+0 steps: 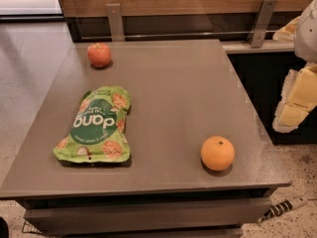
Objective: Move orange near apple
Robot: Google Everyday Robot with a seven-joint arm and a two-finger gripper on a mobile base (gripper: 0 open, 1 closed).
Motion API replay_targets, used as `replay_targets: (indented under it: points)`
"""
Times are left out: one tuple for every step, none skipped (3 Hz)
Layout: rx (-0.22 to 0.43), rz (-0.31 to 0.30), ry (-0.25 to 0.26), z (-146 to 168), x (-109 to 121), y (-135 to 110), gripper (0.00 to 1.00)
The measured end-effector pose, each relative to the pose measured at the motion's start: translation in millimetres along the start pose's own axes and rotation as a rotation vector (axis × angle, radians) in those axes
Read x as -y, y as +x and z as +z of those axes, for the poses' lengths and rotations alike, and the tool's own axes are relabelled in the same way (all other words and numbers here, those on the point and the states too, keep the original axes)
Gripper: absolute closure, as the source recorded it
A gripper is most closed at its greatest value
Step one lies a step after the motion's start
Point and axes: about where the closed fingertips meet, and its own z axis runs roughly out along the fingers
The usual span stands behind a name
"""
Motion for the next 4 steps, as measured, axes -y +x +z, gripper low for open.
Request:
replay_targets:
  points:
    - [0.000, 0.000, 0.000, -0.1, 0.0, 0.0, 0.00]
    - [0.080, 0.014, -0.033, 8.0, -7.9, 4.2, 0.00]
    - [0.236, 0.036, -0.062, 20.8, -21.9, 8.8, 0.00]
    - [0.384, 0.047, -0.047, 36.2, -38.5, 16.1, 0.00]
